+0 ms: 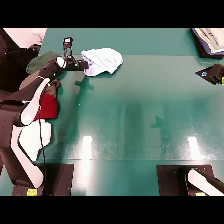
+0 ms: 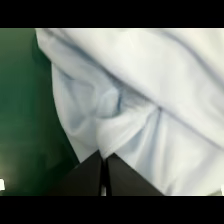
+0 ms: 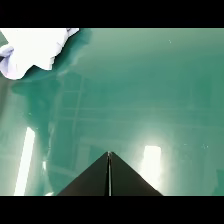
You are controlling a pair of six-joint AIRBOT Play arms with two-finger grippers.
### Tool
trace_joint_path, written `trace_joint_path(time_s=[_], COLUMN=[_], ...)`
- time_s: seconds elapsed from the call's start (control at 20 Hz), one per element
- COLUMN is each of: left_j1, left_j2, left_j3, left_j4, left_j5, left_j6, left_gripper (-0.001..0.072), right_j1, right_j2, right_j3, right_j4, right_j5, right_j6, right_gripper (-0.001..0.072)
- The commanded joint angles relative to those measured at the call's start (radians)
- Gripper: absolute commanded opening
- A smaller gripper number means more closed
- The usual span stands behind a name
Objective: Fold the shirts.
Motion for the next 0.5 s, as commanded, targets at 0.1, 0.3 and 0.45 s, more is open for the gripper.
trace_joint_path(time_s=[0.1, 0.3, 0.45], left_j1=[-0.015, -0.092, -0.209], left_j2=[0.141, 0.453, 0.627], left_j3=[0.264, 0.302, 0.302], left_j4=[-0.009, -0.085, -0.139], left_j5=[-0.267, -0.272, -0.253], left_j6=[0.148, 0.315, 0.389], left_gripper=[0.0020, 0.0020, 0.0020], right_j1=[0.002, 0.001, 0.001], right_j2=[0.000, 0.000, 0.000], right_j3=[0.152, 0.377, 0.502], right_j4=[0.000, 0.000, -0.003], right_j5=[-0.003, -0.005, 0.009], right_j6=[0.000, 0.000, 0.000], right_gripper=[0.0018, 0.0018, 0.0018])
